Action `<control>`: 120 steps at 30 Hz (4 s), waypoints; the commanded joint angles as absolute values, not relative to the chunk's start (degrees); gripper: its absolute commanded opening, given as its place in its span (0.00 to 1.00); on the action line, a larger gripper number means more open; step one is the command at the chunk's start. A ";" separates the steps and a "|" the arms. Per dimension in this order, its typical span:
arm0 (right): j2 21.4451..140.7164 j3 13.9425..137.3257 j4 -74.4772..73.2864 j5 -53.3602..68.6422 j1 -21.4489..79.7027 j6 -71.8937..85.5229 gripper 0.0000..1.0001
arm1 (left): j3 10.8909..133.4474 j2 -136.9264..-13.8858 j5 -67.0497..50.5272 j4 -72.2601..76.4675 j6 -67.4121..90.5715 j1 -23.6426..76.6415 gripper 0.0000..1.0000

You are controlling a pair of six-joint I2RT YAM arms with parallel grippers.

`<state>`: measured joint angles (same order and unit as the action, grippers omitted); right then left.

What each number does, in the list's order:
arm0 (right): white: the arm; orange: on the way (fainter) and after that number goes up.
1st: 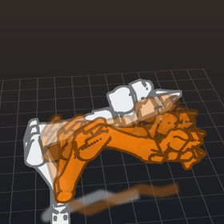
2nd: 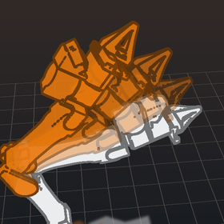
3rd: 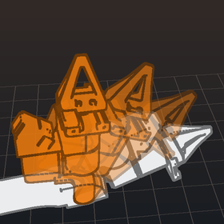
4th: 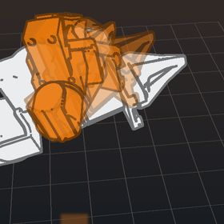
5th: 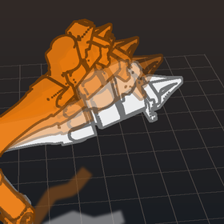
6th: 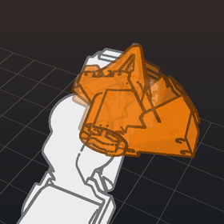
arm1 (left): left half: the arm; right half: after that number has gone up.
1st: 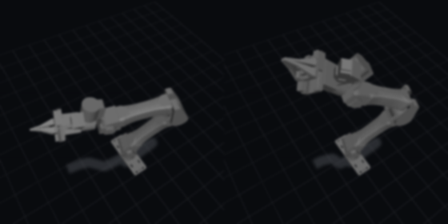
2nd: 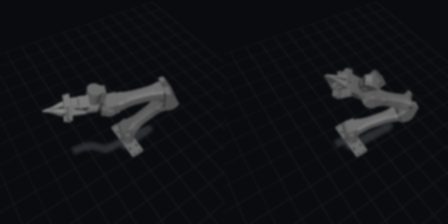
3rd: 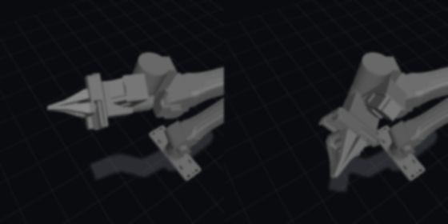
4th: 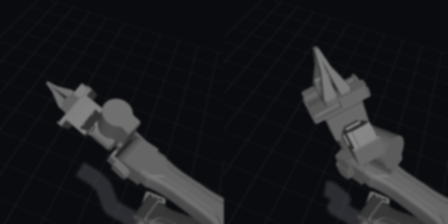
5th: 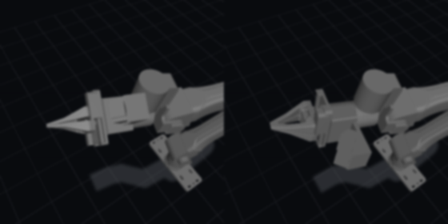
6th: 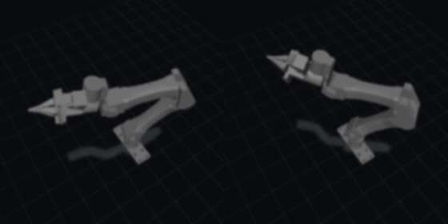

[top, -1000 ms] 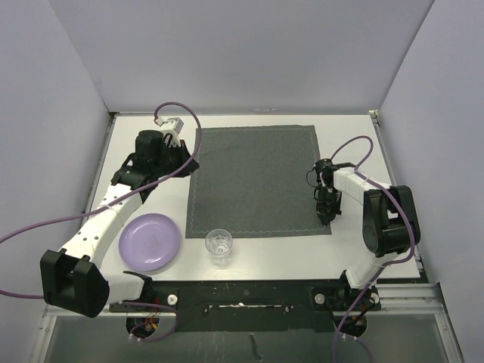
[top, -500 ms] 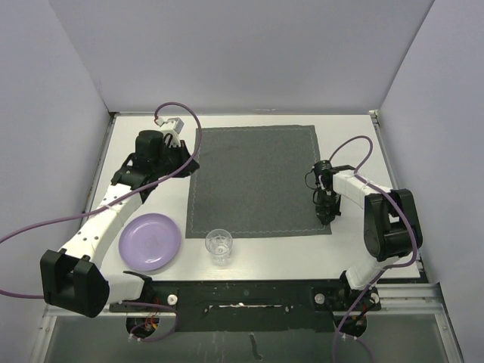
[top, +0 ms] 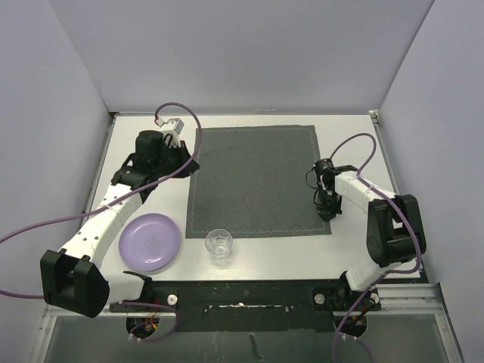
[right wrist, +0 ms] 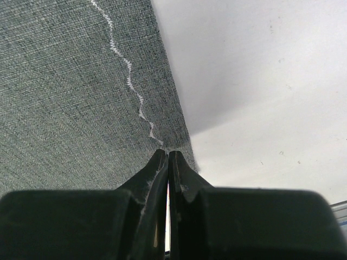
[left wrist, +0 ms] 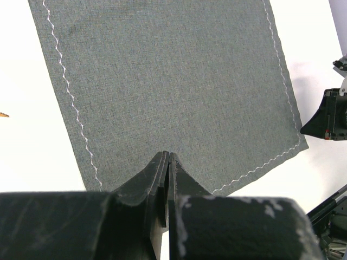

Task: Set the dinner table for one person
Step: Flatten out the napkin at the center of the board, then pick up the cup at the center of the board, then place the cup on the napkin.

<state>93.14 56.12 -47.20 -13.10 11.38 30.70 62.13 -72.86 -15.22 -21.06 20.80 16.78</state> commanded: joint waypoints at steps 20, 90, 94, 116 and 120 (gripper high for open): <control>77.65 72.99 -50.05 -3.71 31.98 22.45 0.40 | 60.86 -68.64 -11.23 -21.04 25.26 16.51 0.13; 102.95 109.81 -61.04 -11.38 35.37 14.95 0.00 | 52.90 -47.56 17.16 -40.20 38.57 13.97 0.95; 111.42 122.55 -64.07 -7.05 24.23 11.92 0.00 | 51.59 -45.44 16.49 -41.16 39.15 13.92 0.95; 129.94 138.41 -69.05 4.44 4.74 11.63 0.00 | 47.86 -47.90 11.64 -41.66 39.42 13.93 0.94; 129.74 135.59 -67.44 4.73 4.82 12.01 0.00 | 47.72 -47.45 11.59 -41.81 39.29 13.91 0.94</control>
